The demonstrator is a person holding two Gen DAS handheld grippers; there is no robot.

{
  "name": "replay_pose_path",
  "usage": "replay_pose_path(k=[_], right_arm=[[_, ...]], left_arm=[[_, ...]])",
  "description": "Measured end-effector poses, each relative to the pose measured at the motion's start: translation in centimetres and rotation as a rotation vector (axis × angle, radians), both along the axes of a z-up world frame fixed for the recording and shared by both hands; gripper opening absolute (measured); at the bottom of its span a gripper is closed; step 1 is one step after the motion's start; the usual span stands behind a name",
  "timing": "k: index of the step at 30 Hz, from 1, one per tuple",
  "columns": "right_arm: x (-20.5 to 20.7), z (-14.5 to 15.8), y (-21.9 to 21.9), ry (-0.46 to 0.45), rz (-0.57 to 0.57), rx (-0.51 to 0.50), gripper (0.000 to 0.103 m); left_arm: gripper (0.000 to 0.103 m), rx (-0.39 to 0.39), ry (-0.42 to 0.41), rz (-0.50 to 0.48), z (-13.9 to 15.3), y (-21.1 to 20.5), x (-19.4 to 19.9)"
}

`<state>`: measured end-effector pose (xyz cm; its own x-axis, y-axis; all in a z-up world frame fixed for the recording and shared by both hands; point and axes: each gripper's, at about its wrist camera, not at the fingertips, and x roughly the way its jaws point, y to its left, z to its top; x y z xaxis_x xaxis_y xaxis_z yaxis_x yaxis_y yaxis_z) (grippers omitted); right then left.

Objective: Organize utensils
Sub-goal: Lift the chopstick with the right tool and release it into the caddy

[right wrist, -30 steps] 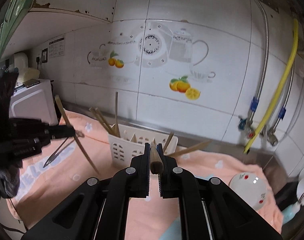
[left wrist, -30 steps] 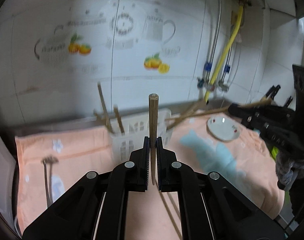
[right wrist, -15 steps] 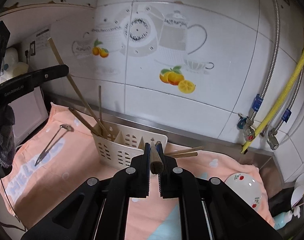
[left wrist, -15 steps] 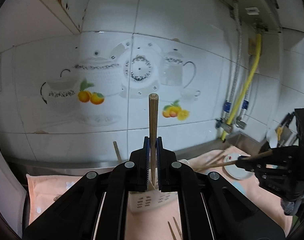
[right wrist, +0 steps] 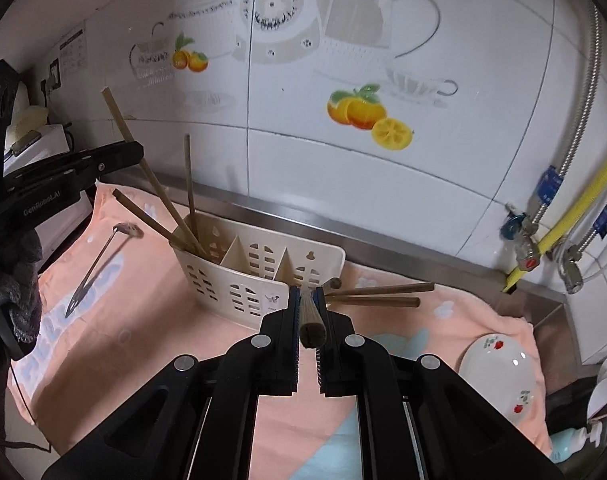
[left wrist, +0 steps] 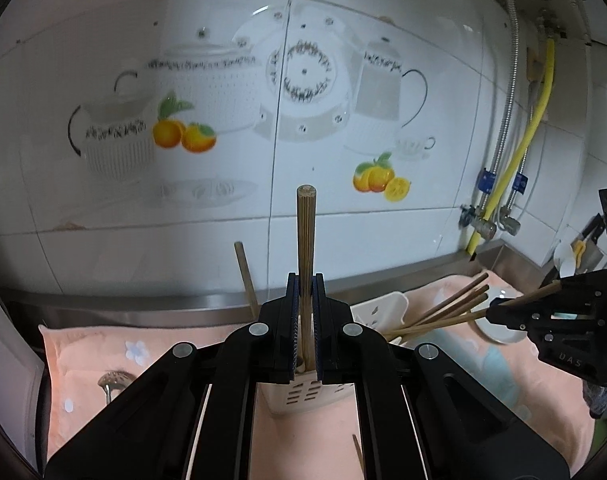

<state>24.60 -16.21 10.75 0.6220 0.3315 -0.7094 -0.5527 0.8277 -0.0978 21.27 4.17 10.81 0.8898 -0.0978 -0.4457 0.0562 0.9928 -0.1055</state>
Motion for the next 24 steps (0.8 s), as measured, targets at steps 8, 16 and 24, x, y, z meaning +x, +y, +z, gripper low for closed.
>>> replay_pose_path(k=[8,16,24], right_arm=[[1.0,-0.6,0.5,0.013,-0.005,0.034,0.014],[0.4,-0.2,0.1,-0.02,-0.013,0.067,0.038],[-2.1,0.7,-1.3,-0.071,-0.036,0.114,0.064]], left_arm=[[0.007,0.011,0.02,-0.012,-0.7,0.0,0.2],[0.037,0.028,-0.002,-0.001,-0.2,0.1,-0.9],[0.061,0.052,-0.034,0.01,0.3,-0.2,-3.4]])
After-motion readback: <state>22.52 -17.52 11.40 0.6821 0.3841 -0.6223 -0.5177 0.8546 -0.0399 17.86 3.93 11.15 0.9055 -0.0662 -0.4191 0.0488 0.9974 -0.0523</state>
